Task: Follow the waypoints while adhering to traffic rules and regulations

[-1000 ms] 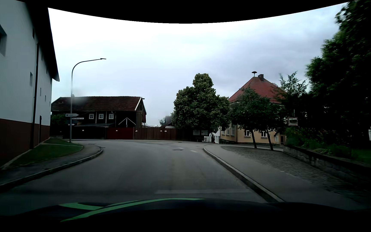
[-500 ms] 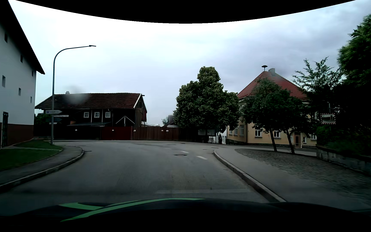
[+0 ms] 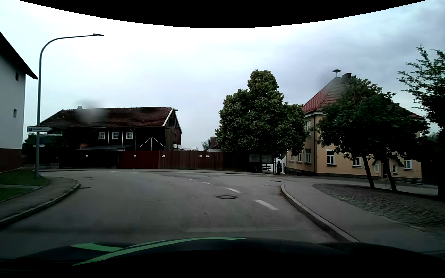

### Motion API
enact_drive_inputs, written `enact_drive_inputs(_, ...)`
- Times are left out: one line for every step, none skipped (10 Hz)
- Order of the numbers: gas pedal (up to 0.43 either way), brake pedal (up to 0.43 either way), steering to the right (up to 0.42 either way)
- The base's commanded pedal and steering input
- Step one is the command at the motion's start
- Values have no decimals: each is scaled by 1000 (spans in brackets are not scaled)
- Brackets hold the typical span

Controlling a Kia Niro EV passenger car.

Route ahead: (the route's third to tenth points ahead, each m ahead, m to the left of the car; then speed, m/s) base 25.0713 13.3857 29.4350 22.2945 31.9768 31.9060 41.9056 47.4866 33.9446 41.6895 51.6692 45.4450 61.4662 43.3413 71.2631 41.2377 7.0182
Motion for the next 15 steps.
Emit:
enact_drive_inputs(0, 0, -81)
enact_drive_inputs(0, 0, -86)
enact_drive_inputs(0, 0, -88)
enact_drive_inputs(0, 0, -92)
enact_drive_inputs(0, 0, -97)
enact_drive_inputs(0, 0, -106)
enact_drive_inputs(0, 0, -119)
enact_drive_inputs(0, 0, -130)
enact_drive_inputs(0, 0, -140)
enact_drive_inputs(0, 0, -146)
enact_drive_inputs(0, 0, -152)
enact_drive_inputs(0, 0, -158)
enact_drive_inputs(0, 0, -164)
enact_drive_inputs(0, 0, -172)
enact_drive_inputs(0, 0, -182)
